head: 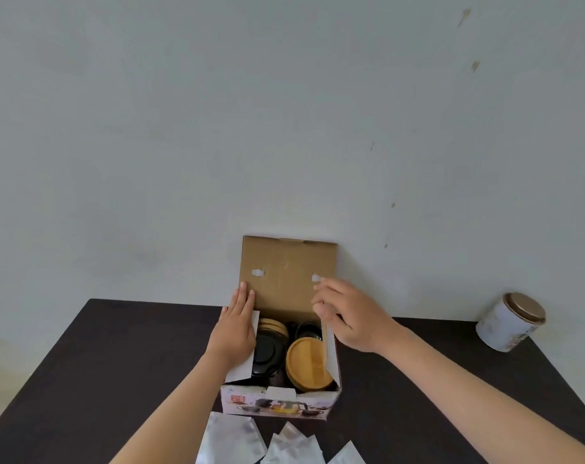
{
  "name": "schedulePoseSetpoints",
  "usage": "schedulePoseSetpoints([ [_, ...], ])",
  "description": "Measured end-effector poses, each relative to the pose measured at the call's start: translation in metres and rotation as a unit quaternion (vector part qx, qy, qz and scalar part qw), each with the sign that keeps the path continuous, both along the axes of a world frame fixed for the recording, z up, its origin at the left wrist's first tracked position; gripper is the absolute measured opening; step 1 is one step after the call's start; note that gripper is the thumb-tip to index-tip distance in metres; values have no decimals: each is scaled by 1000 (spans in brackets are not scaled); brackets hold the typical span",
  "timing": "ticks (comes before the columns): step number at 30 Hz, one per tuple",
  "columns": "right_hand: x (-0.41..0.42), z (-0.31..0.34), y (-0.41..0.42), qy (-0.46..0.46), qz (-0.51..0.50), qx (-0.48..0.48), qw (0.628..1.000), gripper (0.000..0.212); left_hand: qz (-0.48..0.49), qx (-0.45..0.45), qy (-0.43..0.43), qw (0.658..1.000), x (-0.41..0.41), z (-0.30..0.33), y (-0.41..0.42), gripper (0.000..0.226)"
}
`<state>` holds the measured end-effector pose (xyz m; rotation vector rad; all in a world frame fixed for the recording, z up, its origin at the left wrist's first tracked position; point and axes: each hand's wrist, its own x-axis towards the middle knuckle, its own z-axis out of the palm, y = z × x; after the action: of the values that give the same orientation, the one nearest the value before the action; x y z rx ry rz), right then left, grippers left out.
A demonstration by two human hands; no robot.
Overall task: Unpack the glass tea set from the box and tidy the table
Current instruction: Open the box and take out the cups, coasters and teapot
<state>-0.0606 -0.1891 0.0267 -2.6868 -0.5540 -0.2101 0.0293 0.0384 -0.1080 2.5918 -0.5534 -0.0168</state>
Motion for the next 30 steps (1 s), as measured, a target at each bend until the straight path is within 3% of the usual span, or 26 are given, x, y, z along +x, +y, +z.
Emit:
schedulePoseSetpoints([
  [3, -34, 15, 1, 50, -84, 3, 995, 76, 4, 7, -1, 1000, -1, 0, -1, 61],
  [8, -73, 1, 12, 94, -216, -204, 950, 101, 2, 17, -4, 1000, -3, 2, -1, 60],
  [10, -79, -16, 18, 102, -244, -228, 937, 101, 3, 22, -2, 1000, -3, 1, 0, 59],
  [13, -79, -49, 25, 146, -258, -193, 935, 95, 2, 23, -2, 1000, -3, 1, 1, 58],
  [15, -71, -73, 28, 185, -261, -148, 936, 76, 0, 21, 3, 1000, -3, 2, 0, 58],
  [17, -61, -92, 33, 192, -261, -88, 942, 76, -2, 22, 10, 1000, -4, 2, 0, 62],
  [23, -39, -127, 47, 122, -285, 9, 951, 101, -4, 33, 17, 999, -4, 2, 0, 77],
  [30, -37, -143, 52, 71, -321, 5, 944, 80, -12, 44, 14, 999, -3, 4, -2, 71],
])
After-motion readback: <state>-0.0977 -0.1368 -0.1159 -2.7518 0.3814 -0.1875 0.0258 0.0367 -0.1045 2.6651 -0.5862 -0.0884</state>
